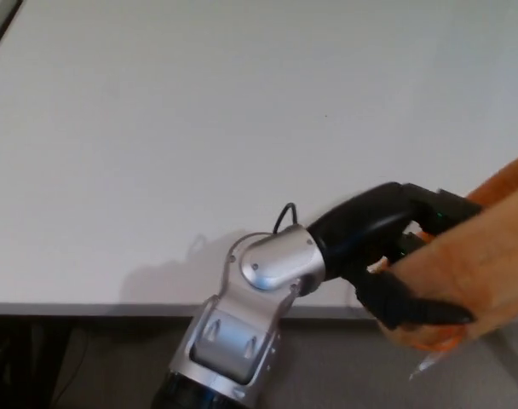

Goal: A soft plate is kept in the center of the table close to the robot and the robot uses its left hand to pick up the plate, turns it upside down and places it back on the table

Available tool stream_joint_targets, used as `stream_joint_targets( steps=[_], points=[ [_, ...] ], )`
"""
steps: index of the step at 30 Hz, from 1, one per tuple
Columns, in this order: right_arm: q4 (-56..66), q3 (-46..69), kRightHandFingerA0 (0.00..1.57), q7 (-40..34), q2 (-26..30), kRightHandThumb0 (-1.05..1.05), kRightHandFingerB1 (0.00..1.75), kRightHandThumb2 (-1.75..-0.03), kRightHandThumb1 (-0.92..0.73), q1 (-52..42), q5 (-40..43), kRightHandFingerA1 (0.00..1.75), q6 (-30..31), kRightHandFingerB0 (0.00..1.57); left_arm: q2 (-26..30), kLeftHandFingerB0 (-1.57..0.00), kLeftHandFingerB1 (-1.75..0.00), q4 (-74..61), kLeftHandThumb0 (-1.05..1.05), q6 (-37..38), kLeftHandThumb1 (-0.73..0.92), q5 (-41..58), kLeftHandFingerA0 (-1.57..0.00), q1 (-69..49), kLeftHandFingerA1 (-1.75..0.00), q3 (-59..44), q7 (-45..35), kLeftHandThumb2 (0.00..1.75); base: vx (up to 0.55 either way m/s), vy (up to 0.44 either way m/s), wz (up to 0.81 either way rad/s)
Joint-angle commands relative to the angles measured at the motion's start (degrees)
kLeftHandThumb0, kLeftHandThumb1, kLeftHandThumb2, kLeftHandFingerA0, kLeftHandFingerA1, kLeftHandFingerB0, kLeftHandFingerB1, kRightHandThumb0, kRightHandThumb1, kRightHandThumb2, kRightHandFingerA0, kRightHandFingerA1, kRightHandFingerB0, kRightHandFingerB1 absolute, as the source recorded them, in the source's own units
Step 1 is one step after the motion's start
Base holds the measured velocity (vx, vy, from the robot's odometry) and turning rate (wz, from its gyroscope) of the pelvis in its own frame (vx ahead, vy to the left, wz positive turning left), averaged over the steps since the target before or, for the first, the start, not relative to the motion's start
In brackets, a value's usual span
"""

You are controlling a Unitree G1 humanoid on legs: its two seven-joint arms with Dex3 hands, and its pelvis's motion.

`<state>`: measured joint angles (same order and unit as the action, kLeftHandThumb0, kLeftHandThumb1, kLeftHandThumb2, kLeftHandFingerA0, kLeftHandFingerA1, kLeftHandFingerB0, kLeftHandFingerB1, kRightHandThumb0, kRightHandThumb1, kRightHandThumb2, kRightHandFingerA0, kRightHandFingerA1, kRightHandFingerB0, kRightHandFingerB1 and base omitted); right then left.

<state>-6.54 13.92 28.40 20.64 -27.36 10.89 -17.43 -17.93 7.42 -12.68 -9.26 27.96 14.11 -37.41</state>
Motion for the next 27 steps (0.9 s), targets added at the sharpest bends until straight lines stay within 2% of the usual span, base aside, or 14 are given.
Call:
stream_joint_targets(
  steps=[1, 7, 8, 9, 10, 14, 15, 19, 20, 21, 22, 23, 24, 27],
  points=[
    [0.7, 0.2, 0.52, 0.2, 1.6, -0.82, 0.32, -0.67, -0.88, -0.6, 0.1, 0.41, 3.8, 0.28, -21.8, -0.84, -1.75, -5.5, -0.35, -16.8, 0.42, 43.3, -1.03, 1.6, -1.75, -22.2, 12.8, 0.81, 0.00, 0.000, 0.00],
    [0.1, 0.2, 0.52, 1.4, 1.2, -0.82, 0.33, -0.66, -0.85, 0.0, 2.1, 0.43, 4.8, 0.30, -23.4, -0.75, -1.75, -4.0, -0.33, -12.6, 0.44, 49.7, -0.98, 2.1, -1.75, -25.3, 14.9, 0.82, 0.00, 0.000, 0.00],
    [-0.2, 0.3, 0.46, 1.7, 1.4, -0.85, 0.47, -1.06, -0.71, 0.0, 2.0, 0.56, 4.5, 0.24, -23.5, -0.76, -1.75, -3.7, -0.33, -11.9, 0.44, 50.8, -0.97, 2.2, -1.75, -25.8, 14.8, 0.84, 0.00, 0.000, 0.00],
    [-0.3, 0.3, 0.46, 1.8, 1.6, -0.85, 0.47, -1.06, -0.71, 0.0, 2.0, 0.56, 4.4, 0.24, -23.5, -0.76, -1.75, -3.5, -0.33, -11.6, 0.44, 51.3, -0.97, 2.2, -1.75, -26.0, 14.8, 0.84, 0.00, 0.000, 0.00],
    [-0.2, 0.2, 0.52, 1.4, 1.7, -0.84, 0.35, -0.66, -0.87, -0.2, 1.0, 0.45, 3.4, 0.30, -23.4, -0.81, -1.75, -3.8, -0.36, -11.5, 0.45, 51.8, -0.96, 2.0, -1.75, -26.3, 15.2, 0.79, 0.00, 0.000, 0.00],
    [-0.3, 0.2, 0.53, 1.6, 1.9, -0.79, 0.33, -0.67, -0.88, -0.3, 0.7, 0.42, 2.5, 0.29, -24.2, -0.76, -1.75, -3.9, -0.28, -8.0, 0.43, 55.8, -0.96, 1.9, -1.75, -27.8, 15.1, 0.82, 0.00, 0.000, 0.00],
    [-0.5, 0.2, 0.44, 1.8, 1.8, -0.76, 0.47, -1.06, -0.70, -0.3, 0.9, 0.54, 2.4, 0.21, -24.8, -0.78, -1.75, -4.2, -0.30, -6.6, 0.45, 57.6, -0.97, 1.9, -1.75, -28.6, 16.1, 0.83, 0.00, 0.000, 0.00],
    [-0.5, 0.2, 0.51, 2.4, 1.9, -0.77, 0.32, -0.67, -0.88, -0.5, 1.6, 0.41, 3.3, 0.27, -24.0, -0.78, -1.75, -4.0, -0.37, -4.7, 0.51, 60.2, -0.95, 2.5, -1.75, -30.4, 16.8, 0.83, 0.00, 0.000, 0.00],
    [-0.6, 0.1, 0.44, 2.6, 1.9, -0.80, 0.47, -1.07, -0.73, -0.3, 1.7, 0.55, 3.4, 0.21, -23.9, -0.77, -1.75, -3.9, -0.35, -4.1, 0.50, 61.3, -0.96, 2.7, -1.75, -31.1, 17.5, 0.83, 0.00, 0.000, 0.00],
    [-0.5, 0.1, 0.44, 2.6, 2.0, -0.80, 0.47, -1.07, -0.73, -0.3, 1.7, 0.55, 3.4, 0.21, -24.0, -0.77, -1.75, -4.0, -0.35, -3.9, 0.50, 61.7, -0.96, 2.7, -1.75, -31.4, 18.0, 0.83, 0.00, 0.000, 0.00],
    [-0.5, 0.1, 0.51, 2.7, 2.0, -0.79, 0.33, -0.67, -0.87, -0.2, 1.7, 0.41, 3.4, 0.27, -24.1, -0.78, -1.75, -4.0, -0.34, -3.3, 0.48, 62.4, -0.97, 2.7, -1.75, -31.9, 18.9, 0.85, 0.00, 0.000, 0.00],
    [-0.5, 0.1, 0.51, 2.8, 2.1, -0.79, 0.33, -0.67, -0.87, -0.2, 1.8, 0.41, 3.4, 0.27, -24.2, -0.78, -1.75, -4.0, -0.34, -2.7, 0.48, 63.0, -0.97, 2.8, -1.75, -32.4, 19.5, 0.85, 0.00, 0.000, 0.00],
    [-0.7, 0.1, 0.45, 2.6, 2.2, -0.84, 0.46, -1.08, -0.75, -0.1, 1.3, 0.54, 2.9, 0.21, -24.3, -0.77, -1.75, -4.0, -0.32, -1.9, 0.46, 63.6, -0.98, 2.8, -1.75, -33.0, 20.9, 0.83, 0.00, 0.000, 0.00],
    [-0.9, 0.1, 0.46, 1.4, 2.2, -0.80, 0.47, -1.08, -0.72, 0.3, -0.2, 0.55, 1.8, 0.22, -24.1, -0.79, -1.75, -3.5, -0.32, -0.2, 0.42, 65.9, -0.98, 3.1, -1.75, -35.3, 24.6, 0.85, 0.00, 0.000, 0.00]
  ],
)
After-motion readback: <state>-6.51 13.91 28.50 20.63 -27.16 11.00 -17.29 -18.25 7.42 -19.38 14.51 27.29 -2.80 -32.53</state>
